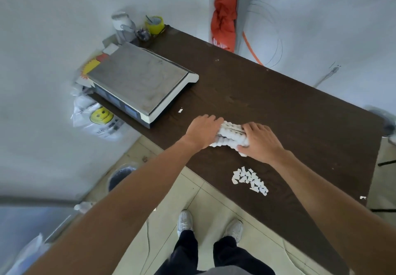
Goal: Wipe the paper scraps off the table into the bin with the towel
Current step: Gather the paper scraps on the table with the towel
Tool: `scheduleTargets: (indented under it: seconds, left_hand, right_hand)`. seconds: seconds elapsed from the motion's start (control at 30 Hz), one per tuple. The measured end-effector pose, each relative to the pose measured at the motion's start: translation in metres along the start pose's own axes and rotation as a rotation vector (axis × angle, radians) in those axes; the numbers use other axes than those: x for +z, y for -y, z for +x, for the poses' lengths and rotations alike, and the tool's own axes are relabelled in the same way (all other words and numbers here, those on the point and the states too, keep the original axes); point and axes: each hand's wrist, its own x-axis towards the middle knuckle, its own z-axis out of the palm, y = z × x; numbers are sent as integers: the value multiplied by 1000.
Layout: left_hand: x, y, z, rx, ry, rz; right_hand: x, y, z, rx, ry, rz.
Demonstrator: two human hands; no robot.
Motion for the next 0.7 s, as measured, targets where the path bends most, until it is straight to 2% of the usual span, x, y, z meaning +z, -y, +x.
scheduleTargets:
  seconds: [0.23,0.33,0.47,0.7]
  left_hand:
    - [14,45,-45,-331,11,-39]
    - [29,52,-62,-434,50,-53]
    - [50,46,-78,-427,114,-116]
    - [47,23,-76,-316,302,-265]
  right_hand:
    - [12,51,61,-186,-52,30]
    - [20,69,78,-237,10,50]
    - [30,82,82,-228,97,87]
    - [41,63,49,-291,-6,162]
